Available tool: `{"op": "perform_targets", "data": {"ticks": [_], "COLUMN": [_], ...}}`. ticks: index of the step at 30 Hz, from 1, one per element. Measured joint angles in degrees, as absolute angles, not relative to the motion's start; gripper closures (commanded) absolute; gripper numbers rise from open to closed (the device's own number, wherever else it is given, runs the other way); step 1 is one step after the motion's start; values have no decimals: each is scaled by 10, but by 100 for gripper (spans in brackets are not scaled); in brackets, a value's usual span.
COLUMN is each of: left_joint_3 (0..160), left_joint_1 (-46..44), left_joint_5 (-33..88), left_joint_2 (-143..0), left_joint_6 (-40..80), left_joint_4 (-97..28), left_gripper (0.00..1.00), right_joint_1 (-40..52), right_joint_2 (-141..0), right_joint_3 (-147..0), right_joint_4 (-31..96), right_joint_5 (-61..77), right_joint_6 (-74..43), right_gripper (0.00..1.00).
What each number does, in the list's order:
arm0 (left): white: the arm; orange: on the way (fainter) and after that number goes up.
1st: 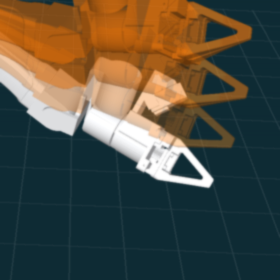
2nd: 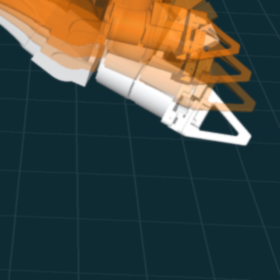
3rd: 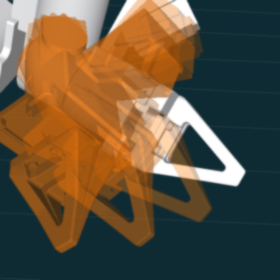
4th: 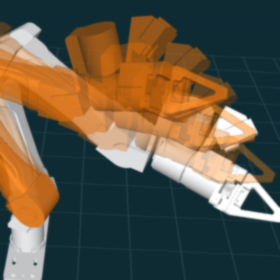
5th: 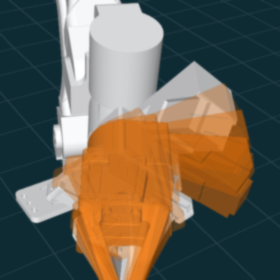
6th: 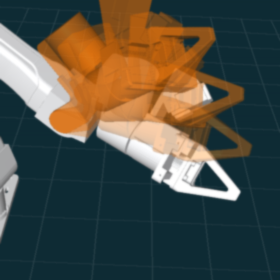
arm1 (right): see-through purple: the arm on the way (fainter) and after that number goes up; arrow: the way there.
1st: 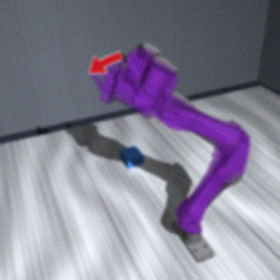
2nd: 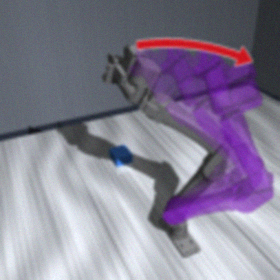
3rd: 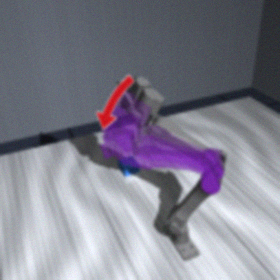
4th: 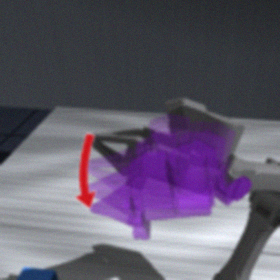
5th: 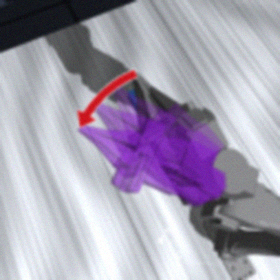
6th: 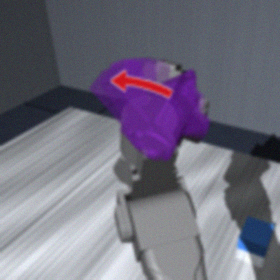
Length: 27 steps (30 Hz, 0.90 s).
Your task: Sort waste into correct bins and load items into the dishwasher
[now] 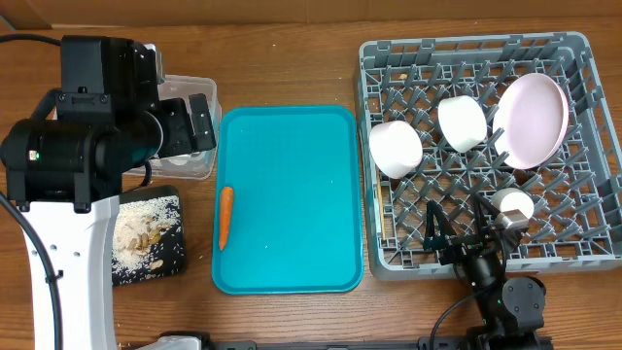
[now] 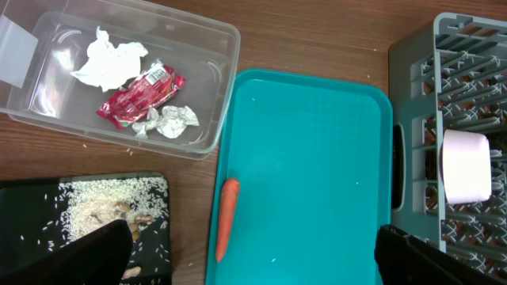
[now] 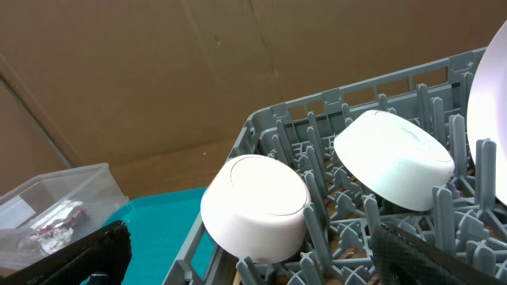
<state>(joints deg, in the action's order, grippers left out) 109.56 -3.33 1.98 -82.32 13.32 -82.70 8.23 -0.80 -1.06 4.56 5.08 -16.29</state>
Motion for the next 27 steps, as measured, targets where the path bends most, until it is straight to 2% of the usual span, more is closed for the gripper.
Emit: {"op": "perform_targets", "data": {"ticks": [19,22,27], "left_joint_3": [1076,1046,918], "left_joint_1": [-51,-68,-79], "left_joint_5": [0,-9,-11], "left_joint_2": [-787,-737,-627], "left_joint_6": [133,126,108], "left_joint_4": [-814,-747,-530], "left_gripper": [0,0,0], "right_joint_1": [82,82,82], "right_joint_2": [-8,-8,-8], "right_joint_3": [-11,-11,-11], "right_joint_4": [45,46,46], "right_joint_5": [51,51,51], "right_joint_6": [-163,-163,-163], "right_gripper": [0,0,0]}}
